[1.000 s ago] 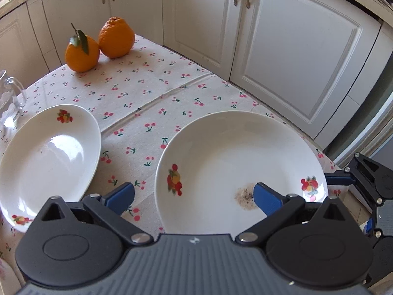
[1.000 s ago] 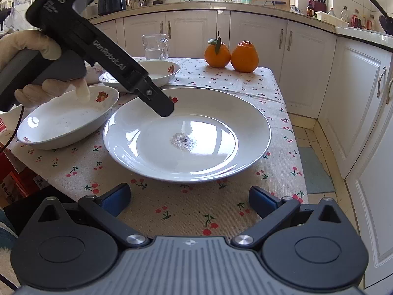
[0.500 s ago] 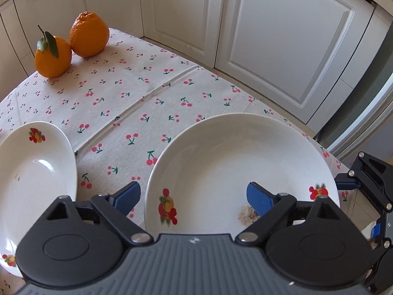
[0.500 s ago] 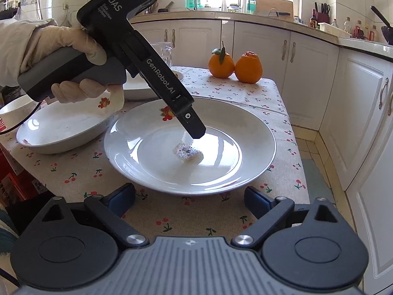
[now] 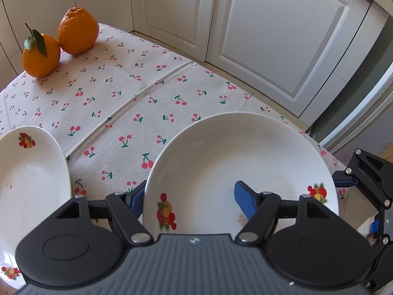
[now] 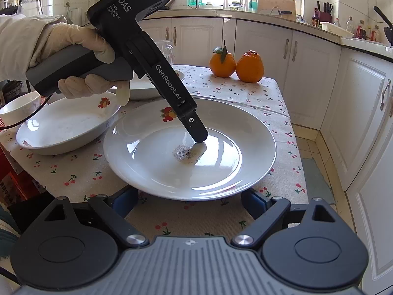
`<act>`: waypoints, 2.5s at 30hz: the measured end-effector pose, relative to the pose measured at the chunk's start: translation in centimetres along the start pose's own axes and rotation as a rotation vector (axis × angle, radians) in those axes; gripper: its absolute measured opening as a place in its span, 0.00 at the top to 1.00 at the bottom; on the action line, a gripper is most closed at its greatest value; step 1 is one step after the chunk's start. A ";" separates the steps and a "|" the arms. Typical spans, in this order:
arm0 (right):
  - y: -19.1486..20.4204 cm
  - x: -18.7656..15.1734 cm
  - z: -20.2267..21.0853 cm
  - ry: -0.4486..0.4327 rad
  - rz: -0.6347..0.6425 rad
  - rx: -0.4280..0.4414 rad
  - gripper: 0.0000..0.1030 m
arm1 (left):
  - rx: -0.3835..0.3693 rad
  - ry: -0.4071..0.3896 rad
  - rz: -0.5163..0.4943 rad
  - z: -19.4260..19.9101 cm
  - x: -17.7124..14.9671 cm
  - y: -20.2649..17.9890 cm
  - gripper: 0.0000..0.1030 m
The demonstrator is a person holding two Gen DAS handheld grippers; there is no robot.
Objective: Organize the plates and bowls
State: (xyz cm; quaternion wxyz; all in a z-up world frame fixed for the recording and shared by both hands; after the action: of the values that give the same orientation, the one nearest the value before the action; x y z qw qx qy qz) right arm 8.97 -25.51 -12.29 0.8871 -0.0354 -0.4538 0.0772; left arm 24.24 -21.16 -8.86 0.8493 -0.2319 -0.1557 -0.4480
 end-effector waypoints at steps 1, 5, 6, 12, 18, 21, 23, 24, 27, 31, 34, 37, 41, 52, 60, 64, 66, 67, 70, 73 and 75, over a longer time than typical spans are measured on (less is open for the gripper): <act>0.0 0.1 -0.1 0.001 0.000 0.000 0.09 | 0.000 -0.001 0.001 0.0 0.1 0.1 0.30; -0.2 0.3 -0.4 0.008 0.002 -0.001 0.09 | -0.003 -0.005 0.000 -0.2 0.7 0.4 0.30; -0.3 0.4 -0.5 0.009 0.002 -0.001 0.09 | -0.003 -0.007 0.000 -0.2 0.8 0.4 0.30; -1.1 1.1 -1.7 0.014 0.001 -0.010 0.09 | 0.001 -0.012 -0.005 -0.9 2.3 1.2 0.30; -2.3 1.7 -3.0 0.020 -0.002 -0.026 0.09 | 0.003 -0.027 -0.009 -1.6 4.1 2.0 0.30; -3.0 2.1 -3.8 0.026 -0.009 -0.034 0.09 | 0.001 -0.029 -0.008 -2.1 5.0 2.4 0.30; -3.3 2.4 -4.3 0.025 -0.014 -0.037 0.09 | 0.002 -0.032 -0.002 -2.5 5.5 2.8 0.30; -3.4 2.5 -4.6 0.025 -0.015 -0.039 0.09 | 0.002 -0.035 -0.003 -2.6 5.7 2.9 0.30; -3.8 2.9 -5.2 0.026 -0.015 -0.046 0.09 | 0.002 -0.043 -0.003 -2.8 6.4 3.3 0.30; -4.2 3.3 -5.9 0.028 -0.021 -0.051 0.09 | 0.002 -0.053 0.002 -3.0 7.0 3.7 0.30; -4.5 3.4 -6.3 0.028 -0.023 -0.055 0.09 | 0.001 -0.057 0.005 -3.3 7.3 3.9 0.30; -4.6 3.6 -6.6 0.028 -0.024 -0.062 0.09 | 0.002 -0.064 0.001 -3.4 7.6 4.0 0.30; -4.6 3.6 -6.7 0.025 -0.033 -0.067 0.09 | -0.001 -0.072 0.006 -3.6 7.9 4.2 0.30; -4.4 3.9 -5.1 0.012 -0.038 -0.083 0.00 | 0.029 -0.122 -0.010 -0.9 6.9 2.8 0.18; -2.7 3.9 -1.6 -0.022 -0.027 -0.081 0.00 | 0.038 -0.223 0.010 5.0 4.7 0.2 0.05; -1.6 3.9 0.2 -0.049 -0.014 -0.072 0.00 | 0.027 -0.241 0.041 7.2 2.6 -0.8 0.05; -1.2 3.9 1.1 -0.061 -0.009 -0.067 0.00 | 0.048 -0.272 0.053 8.5 1.3 -1.4 0.05; -1.0 3.9 1.4 -0.066 -0.007 -0.063 0.00 | 0.062 -0.291 0.050 9.2 0.7 -1.8 0.05; -0.1 4.0 2.6 -0.084 0.007 -0.055 0.00 | 0.127 -0.345 0.020 11.3 -1.6 -3.1 0.04; 0.6 3.8 3.4 -0.091 0.015 -0.046 0.00 | 0.196 -0.369 0.008 12.7 -4.4 -4.3 0.04; 1.3 3.6 3.8 -0.093 0.024 -0.041 0.00 | 0.235 -0.387 0.009 13.6 -6.6 -5.1 0.04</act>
State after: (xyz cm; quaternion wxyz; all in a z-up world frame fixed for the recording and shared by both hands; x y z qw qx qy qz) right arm 7.80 -23.65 -7.38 0.8631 -0.0553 -0.4955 0.0800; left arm 15.62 -11.88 0.83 0.8268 -0.2134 -0.3658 -0.3703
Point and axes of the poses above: each gripper's, at about its wrist camera, not at the fingertips, and z roughly against the way its jaws point, y to its left, x to its top, the point moved 5 cm from there along -z, roughly the way its jaws point, and after that the axes turned 12 degrees about -x, right-handed, at the moved point
